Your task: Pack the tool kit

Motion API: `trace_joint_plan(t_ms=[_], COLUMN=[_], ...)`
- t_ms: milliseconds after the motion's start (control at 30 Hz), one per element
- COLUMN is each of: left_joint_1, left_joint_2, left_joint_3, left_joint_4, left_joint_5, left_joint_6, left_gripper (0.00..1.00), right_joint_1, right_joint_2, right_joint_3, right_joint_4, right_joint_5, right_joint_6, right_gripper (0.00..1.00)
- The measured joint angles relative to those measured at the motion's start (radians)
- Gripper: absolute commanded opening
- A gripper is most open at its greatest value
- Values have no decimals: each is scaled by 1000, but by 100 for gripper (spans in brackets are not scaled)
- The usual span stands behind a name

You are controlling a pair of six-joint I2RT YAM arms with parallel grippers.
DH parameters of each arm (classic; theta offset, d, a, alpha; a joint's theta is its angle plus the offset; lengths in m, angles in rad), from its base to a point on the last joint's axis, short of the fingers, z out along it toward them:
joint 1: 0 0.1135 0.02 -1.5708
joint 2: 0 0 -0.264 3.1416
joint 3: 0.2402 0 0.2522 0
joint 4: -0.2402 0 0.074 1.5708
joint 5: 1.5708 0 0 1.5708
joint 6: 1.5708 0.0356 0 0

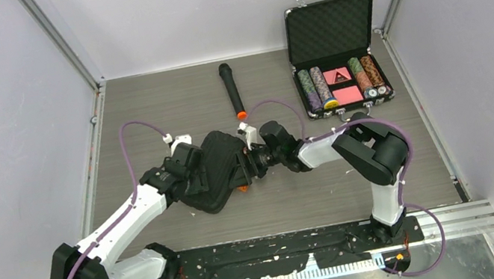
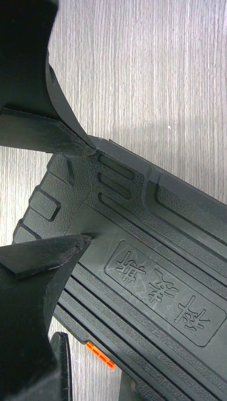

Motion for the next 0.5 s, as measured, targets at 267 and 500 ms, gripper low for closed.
trace_joint_plan(t_ms=[267,500], left_joint_1=[0,0], left_joint_2=[0,4], left_joint_3=[0,0], left_joint_4=[11,25], left_joint_5=[-2,-11], left_joint_6=[4,8], left_gripper=[58,57], right_joint_1=[-9,-10], right_joint_2=[0,-1], right_joint_3=[-21,-23], right_joint_4=[13,-24], right_joint_5=[-8,-6], right_joint_6=[79,145], right_gripper=[60,42])
